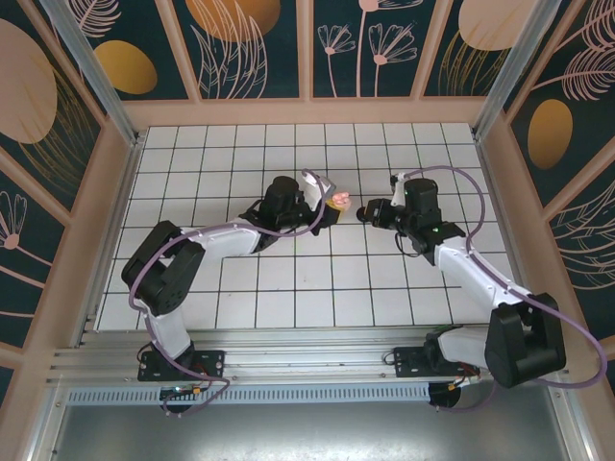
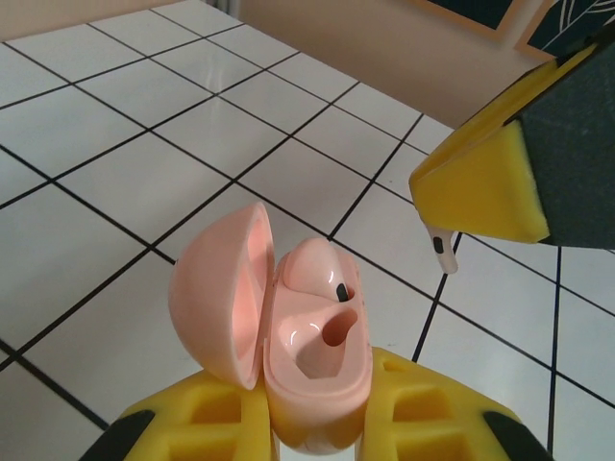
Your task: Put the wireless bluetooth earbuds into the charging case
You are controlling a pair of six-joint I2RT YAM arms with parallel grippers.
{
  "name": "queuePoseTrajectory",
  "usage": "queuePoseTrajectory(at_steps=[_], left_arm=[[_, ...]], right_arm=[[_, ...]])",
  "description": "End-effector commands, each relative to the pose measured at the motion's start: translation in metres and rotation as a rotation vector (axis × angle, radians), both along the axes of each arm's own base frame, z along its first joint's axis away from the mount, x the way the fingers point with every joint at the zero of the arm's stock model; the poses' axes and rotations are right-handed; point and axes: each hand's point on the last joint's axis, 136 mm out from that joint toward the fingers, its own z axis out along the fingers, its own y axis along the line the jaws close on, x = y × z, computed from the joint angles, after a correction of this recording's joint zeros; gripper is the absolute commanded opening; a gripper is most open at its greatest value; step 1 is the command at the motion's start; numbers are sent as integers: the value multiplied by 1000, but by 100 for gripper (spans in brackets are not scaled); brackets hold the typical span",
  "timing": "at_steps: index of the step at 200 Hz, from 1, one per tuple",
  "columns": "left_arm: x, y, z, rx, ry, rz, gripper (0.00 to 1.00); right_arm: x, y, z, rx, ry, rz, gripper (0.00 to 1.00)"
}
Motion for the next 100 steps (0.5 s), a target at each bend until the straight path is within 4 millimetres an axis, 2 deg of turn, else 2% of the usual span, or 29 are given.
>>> queuePoseTrajectory(at_steps=[1, 100], left_arm=[[-1, -14, 11, -52, -10, -36, 6], [-1, -27, 20, -116, 14, -82, 6]], right_arm=[[0, 4, 19, 62, -57, 16, 18], [-9, 12, 52, 146, -174, 80, 18]])
